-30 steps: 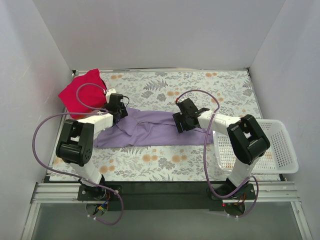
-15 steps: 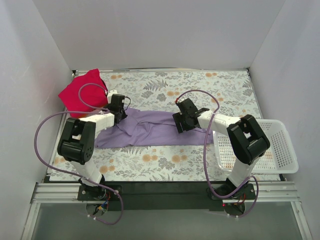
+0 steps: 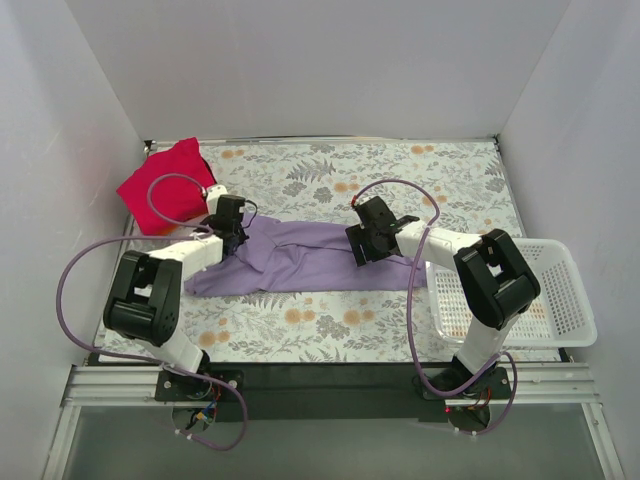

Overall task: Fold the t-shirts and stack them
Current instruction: Fold the tshirt

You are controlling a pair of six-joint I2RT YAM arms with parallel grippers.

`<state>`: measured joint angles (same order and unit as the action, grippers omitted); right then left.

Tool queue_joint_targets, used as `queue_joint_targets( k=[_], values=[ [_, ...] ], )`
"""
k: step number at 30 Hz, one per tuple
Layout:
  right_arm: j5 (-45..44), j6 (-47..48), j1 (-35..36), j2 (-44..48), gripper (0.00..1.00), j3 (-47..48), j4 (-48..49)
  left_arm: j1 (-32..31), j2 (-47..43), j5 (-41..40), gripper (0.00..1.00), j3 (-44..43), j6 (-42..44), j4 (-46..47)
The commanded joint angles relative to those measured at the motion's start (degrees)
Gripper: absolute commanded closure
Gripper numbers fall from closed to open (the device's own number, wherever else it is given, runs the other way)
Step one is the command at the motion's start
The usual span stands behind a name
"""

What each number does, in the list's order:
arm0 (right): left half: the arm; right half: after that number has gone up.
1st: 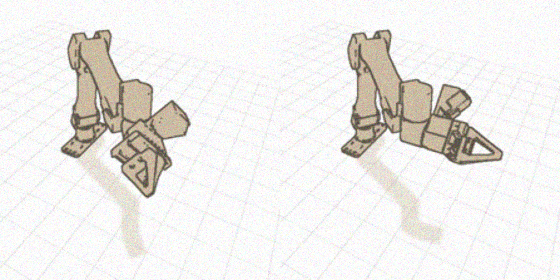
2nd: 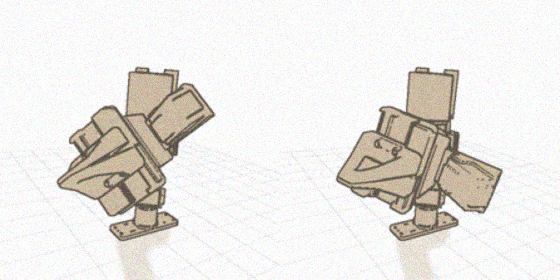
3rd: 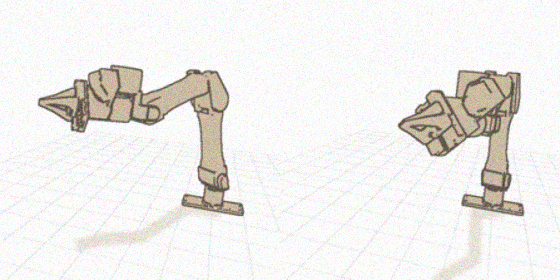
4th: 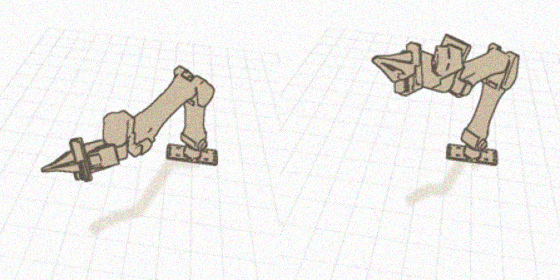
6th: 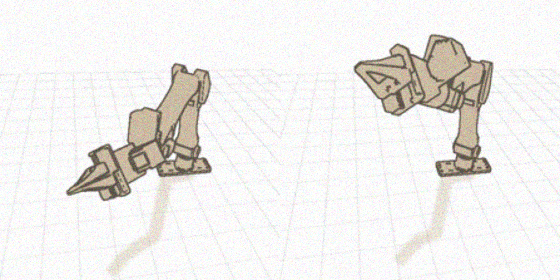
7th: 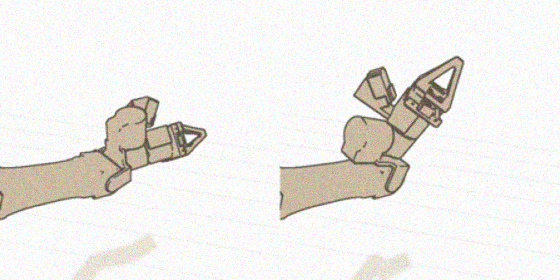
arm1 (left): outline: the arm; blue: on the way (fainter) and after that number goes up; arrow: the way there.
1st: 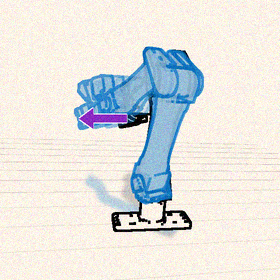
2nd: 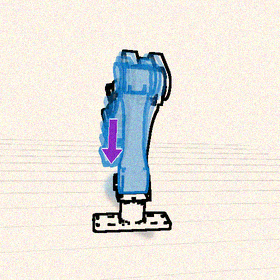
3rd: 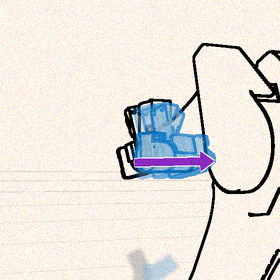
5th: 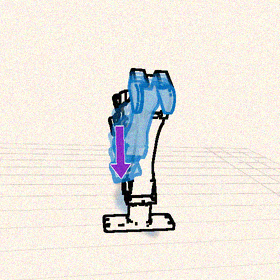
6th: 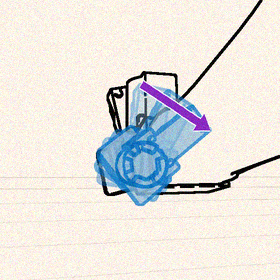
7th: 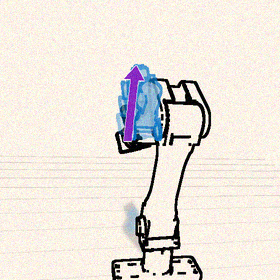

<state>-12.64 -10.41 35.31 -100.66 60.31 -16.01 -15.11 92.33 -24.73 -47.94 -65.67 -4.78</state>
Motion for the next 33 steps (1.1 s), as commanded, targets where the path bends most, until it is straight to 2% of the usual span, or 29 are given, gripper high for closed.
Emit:
queue_joint_targets(
  k=[1,13,14,15,18,19,22,27,31,33],
  values=[
    [-1.15,-0.04,-0.42,-0.24,0.36,0.15,0.72,-0.18,-4.35,-5.50,1.00,1.97,-1.56,-3.39],
    [0.08,0.13,-0.42,0.20,0.36,-0.20,1.42,0.96,-17.26,-7.35,0.98,10.94,-7.89,-7.70],
    [0.25,0.13,-0.42,0.20,0.36,-0.28,1.42,0.96,-17.97,-6.83,0.95,11.29,-8.42,-7.88],
    [0.25,0.13,-0.42,0.29,0.36,-0.37,1.42,1.14,-18.50,-6.65,0.82,11.90,-8.68,-8.14],
    [0.16,0.13,-0.42,0.64,0.36,-0.55,1.51,1.14,-20.61,-6.91,0.64,12.17,-9.30,-9.81],
    [0.08,0.22,-0.42,1.08,0.36,-0.64,1.51,1.05,-21.92,-7.08,0.52,12.08,-9.30,-10.86],
    [0.08,0.13,-0.42,2.48,0.36,-0.81,1.42,1.14,-25.87,-7.44,0.37,11.47,-9.57,-12.53],
    [-0.45,0.13,-0.33,4.59,0.36,-1.25,0.98,0.96,-29.49,-5.33,0.31,10.24,-9.39,-11.40],
    [-1.68,-0.39,-0.33,6.52,0.36,-2.30,0.72,0.27,-23.89,-1.73,0.31,9.01,-8.86,-8.24],
    [-2.29,-0.66,-0.33,7.32,0.36,-3.18,0.45,-0.35,-21.16,-1.38,0.25,8.22,-8.78,-7.71]
  ],
)
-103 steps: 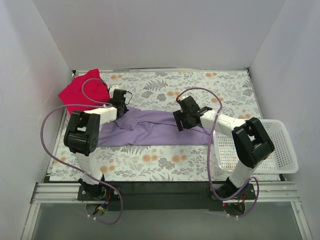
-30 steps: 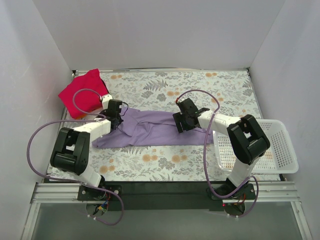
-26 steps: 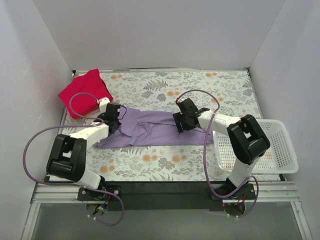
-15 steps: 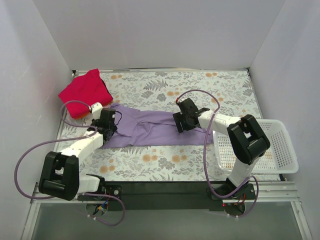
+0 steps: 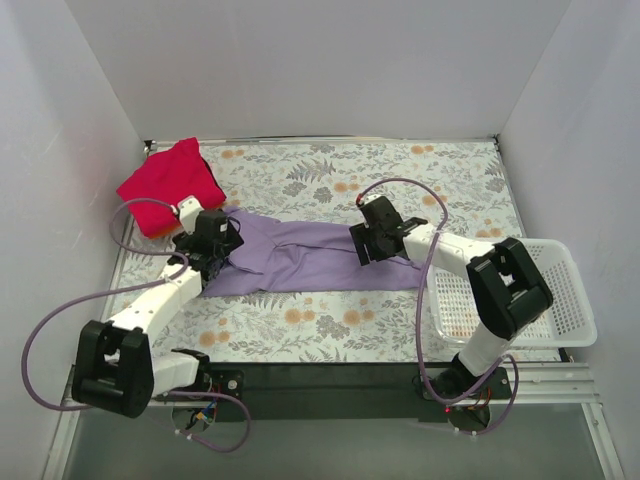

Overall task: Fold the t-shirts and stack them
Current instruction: Fold the tshirt

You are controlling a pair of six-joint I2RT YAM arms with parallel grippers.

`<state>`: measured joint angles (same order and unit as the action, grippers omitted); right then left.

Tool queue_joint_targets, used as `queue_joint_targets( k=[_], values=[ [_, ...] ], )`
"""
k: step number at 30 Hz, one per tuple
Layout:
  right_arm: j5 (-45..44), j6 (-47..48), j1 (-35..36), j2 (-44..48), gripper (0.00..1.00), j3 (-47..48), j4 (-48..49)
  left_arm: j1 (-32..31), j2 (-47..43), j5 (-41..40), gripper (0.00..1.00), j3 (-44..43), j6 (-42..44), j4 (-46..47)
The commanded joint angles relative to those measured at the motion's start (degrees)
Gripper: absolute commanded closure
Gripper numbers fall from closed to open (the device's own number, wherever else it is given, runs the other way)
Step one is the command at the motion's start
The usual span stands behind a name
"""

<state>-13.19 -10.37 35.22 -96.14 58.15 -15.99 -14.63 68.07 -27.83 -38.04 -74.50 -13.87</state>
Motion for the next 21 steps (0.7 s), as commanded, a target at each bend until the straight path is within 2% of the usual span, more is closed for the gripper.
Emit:
queue_joint_targets(
  k=[1,4,9,21],
  values=[
    [-2.01,-0.96,-0.24,3.58,0.36,-1.28,0.34,-1.36,5.29,2.25,0.19,-1.68,0.06,2.34],
    [-2.45,-1.40,-0.24,4.46,0.36,-1.99,-0.01,-2.41,7.59,6.46,0.10,-0.81,0.14,5.50],
    [-3.77,-2.11,-0.24,3.68,0.36,-3.39,-0.10,-4.52,10.84,12.53,0.09,-0.71,-0.38,10.26],
    [-1.32,-4.66,3.79,3.68,0.37,-9.81,-0.18,-5.76,33.60,14.47,0.07,-9.68,1.37,13.52]
  ],
)
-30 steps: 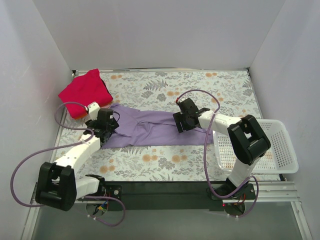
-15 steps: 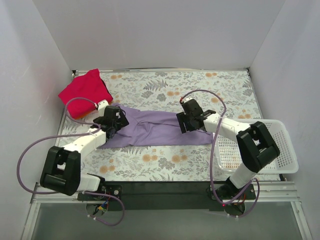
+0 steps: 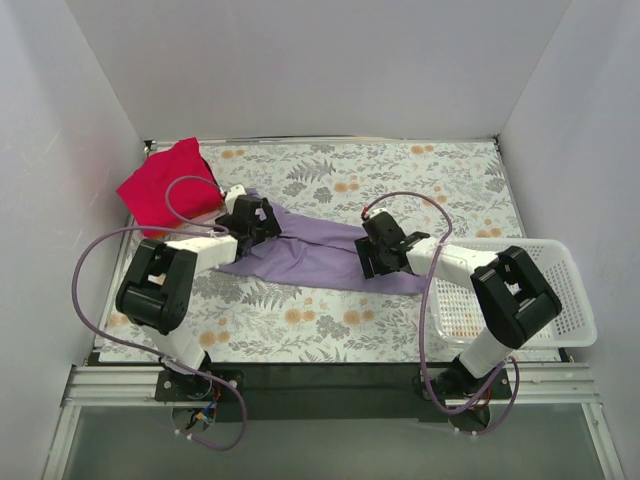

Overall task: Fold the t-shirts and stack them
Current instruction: Fold the tshirt

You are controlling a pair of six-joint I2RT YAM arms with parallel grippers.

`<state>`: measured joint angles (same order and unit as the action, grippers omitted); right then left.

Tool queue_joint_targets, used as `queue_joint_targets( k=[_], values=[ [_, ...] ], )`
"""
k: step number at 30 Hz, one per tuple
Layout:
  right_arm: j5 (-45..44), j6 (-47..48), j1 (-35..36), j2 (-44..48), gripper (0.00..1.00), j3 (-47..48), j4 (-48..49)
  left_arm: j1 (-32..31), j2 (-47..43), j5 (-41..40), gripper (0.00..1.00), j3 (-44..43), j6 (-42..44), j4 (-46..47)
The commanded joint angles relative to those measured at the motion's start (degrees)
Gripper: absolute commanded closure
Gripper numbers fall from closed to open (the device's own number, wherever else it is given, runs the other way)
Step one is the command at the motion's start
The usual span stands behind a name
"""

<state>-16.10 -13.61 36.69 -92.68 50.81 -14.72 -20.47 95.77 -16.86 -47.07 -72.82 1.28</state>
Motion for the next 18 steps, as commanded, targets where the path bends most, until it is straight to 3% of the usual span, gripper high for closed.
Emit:
queue_joint_targets(
  k=[1,8,18],
  values=[
    [2.03,-1.95,2.68,0.05,0.37,-2.81,-1.36,0.08,6.62,3.59,0.07,-1.18,-0.31,0.02],
    [5.20,-3.88,6.55,-1.10,0.38,-5.80,0.13,-0.27,12.68,6.31,0.07,-8.03,1.71,-0.14],
    [6.69,-10.03,19.90,1.01,0.37,-5.98,-1.19,-1.94,23.22,5.44,0.07,-22.97,6.63,-3.56]
  ],
)
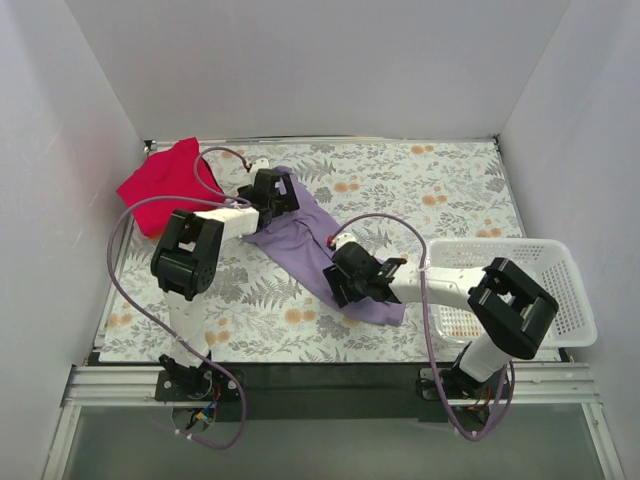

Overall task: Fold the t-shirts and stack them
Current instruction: Fold the tshirt

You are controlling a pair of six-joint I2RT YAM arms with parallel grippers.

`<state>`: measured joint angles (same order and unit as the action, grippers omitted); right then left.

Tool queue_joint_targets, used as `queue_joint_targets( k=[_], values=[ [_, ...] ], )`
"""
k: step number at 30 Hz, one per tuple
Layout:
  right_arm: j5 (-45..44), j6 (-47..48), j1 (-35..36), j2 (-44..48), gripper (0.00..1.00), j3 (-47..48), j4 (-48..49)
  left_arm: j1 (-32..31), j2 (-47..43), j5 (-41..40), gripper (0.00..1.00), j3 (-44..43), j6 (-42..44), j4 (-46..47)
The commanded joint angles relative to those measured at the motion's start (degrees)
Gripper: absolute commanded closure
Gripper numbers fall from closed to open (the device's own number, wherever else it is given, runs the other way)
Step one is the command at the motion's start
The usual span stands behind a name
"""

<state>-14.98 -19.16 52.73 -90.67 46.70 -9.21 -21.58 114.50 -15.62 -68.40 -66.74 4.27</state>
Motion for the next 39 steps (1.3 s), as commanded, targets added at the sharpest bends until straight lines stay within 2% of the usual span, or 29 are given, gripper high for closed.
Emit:
queue_joint_targets(
  k=[1,9,11,18,24,30,34,39],
  values=[
    [5.49,-4.92,4.65,-0.91,0.37,-1.00,-7.13,-0.83,5.46,3.84,0.07,-4.61,1.08,-6.99],
    [1.63,-8.26,12.04,2.33,0.37,3.75,-12.49,-0.92,15.65,0.77,0.06,-18.24,2.67,-11.82],
    [-1.79,-8.96,13.09,4.09,0.37,4.80,-15.21,-0.92,17.24,0.50,0.06,-21.58,2.93,-12.53],
    [-12.61,-10.20,12.93,14.02,0.34,4.63,-19.26,-1.70,13.39,1.38,0.06,-24.50,4.77,-11.31],
    [-14.37,-6.87,8.36,13.16,0.32,4.19,-18.39,-4.25,4.97,4.28,0.06,-20.82,5.74,-10.86],
    [-12.97,-3.35,4.58,13.24,0.33,1.12,-12.24,-4.69,-0.67,4.81,0.05,-10.10,1.62,-12.01],
    [-9.81,-2.46,2.65,12.81,0.33,-1.34,-9.69,-4.78,0.45,4.90,0.05,-6.13,0.21,-11.39],
    [-8.40,-2.81,2.38,10.78,0.34,-4.68,-7.93,-4.78,5.63,3.58,0.05,-7.71,0.21,-11.39]
  ],
)
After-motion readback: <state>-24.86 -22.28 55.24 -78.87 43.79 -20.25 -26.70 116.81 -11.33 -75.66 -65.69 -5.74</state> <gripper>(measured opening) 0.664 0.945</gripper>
